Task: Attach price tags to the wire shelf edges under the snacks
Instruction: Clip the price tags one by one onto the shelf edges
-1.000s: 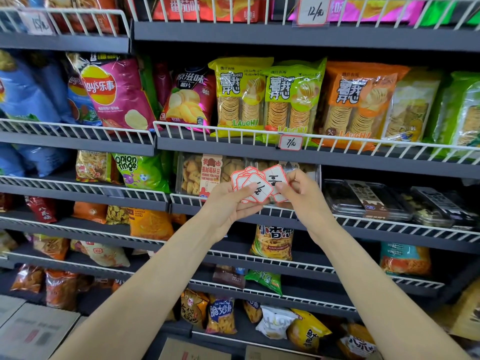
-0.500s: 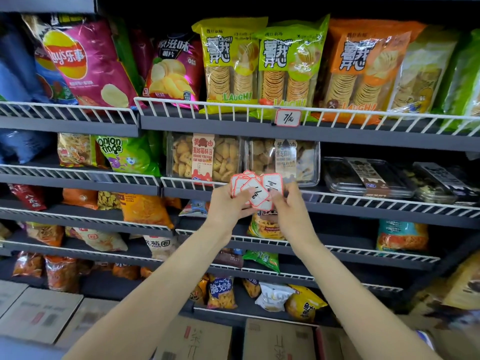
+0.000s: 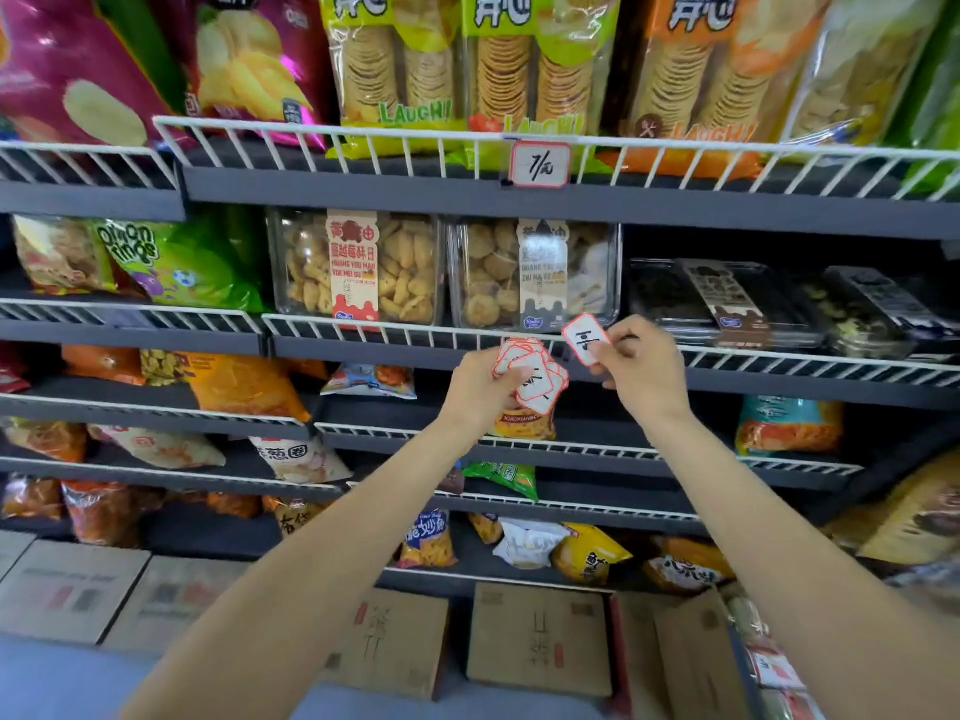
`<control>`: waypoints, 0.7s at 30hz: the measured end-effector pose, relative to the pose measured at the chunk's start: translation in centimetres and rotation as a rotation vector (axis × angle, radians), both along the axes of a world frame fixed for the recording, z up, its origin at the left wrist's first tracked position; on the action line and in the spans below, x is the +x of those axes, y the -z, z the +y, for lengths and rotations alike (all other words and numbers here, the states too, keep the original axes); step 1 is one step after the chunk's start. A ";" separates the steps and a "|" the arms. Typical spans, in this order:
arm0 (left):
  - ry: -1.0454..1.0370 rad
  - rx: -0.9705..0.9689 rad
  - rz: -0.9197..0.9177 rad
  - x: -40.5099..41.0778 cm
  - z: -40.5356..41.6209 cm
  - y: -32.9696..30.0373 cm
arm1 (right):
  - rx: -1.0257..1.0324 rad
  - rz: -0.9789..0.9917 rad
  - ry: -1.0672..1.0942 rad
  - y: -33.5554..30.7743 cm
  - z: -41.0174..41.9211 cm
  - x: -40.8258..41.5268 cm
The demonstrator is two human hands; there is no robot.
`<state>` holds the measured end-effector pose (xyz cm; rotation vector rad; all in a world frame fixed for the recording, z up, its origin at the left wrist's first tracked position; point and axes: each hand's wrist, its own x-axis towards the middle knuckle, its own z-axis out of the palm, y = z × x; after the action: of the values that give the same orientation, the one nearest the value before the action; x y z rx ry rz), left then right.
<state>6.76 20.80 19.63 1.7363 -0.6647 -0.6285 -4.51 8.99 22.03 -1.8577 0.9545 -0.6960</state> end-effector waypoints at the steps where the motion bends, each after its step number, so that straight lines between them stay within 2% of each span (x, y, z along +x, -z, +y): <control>1: 0.014 0.039 -0.053 0.2 -0.8 0.5 | -0.041 0.033 0.000 0.2 -0.8 0.0; 5: 0.044 0.126 -0.161 0.2 -2.8 1.6 | -0.113 0.101 0.008 0.9 -3.1 -0.3; 15: -0.022 0.075 -0.016 0.8 -4.2 4.6 | -0.097 0.108 0.017 2.5 -5.4 0.3; 21: 0.085 0.082 0.006 0.1 -5.3 4.0 | -0.253 0.162 -0.031 2.5 -5.9 0.2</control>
<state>6.83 15.52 15.62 1.7888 -0.7207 -0.7282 -4.27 3.08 19.51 -2.1734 0.9740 -0.6806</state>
